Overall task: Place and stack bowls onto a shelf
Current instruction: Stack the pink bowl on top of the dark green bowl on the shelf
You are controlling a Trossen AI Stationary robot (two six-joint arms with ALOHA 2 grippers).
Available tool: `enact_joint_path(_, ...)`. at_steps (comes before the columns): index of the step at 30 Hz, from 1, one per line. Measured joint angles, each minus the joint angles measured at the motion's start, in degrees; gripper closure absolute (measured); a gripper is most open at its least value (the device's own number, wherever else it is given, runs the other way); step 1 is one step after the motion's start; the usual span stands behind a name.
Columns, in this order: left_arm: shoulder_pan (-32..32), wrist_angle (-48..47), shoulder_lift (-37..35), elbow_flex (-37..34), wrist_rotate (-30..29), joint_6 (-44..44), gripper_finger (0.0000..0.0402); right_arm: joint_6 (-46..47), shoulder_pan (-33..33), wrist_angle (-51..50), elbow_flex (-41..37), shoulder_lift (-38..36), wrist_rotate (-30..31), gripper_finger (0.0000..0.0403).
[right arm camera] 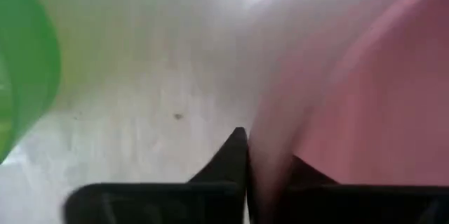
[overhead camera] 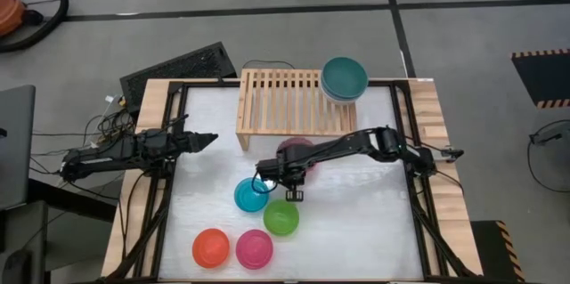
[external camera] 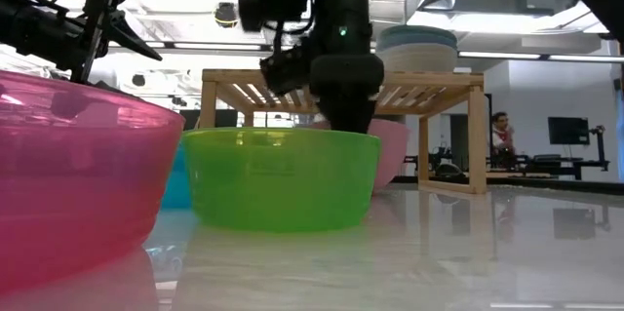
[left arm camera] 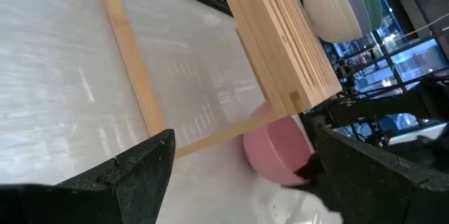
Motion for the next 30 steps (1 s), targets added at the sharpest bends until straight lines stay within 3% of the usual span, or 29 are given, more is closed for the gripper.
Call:
enact_joint_path(6,0.02,-0.62,0.00,0.00,-0.04,-0.08,0.0069,2.36,0.02,-1.57,-0.11,-4.30,-2.52,0.0377)
enact_joint_path(20,0.02,-0.94,0.00,0.00,-1.11,-0.37,0.0069,0.30,-2.32,-6.56,0.06,-27.51,-25.03,0.0378)
enact_joint_path(25,0.00,-0.98,0.00,0.00,-1.21,-0.37,0.0069,1.43,-4.25,-2.13,0.06,-37.71,-24.86,0.0378)
enact_joint_path(30,0.01,-1.00,0.00,0.00,-2.57,-0.37,0.0069,0.12,-6.54,3.21,0.06,-46.43,-16.49,0.0378)
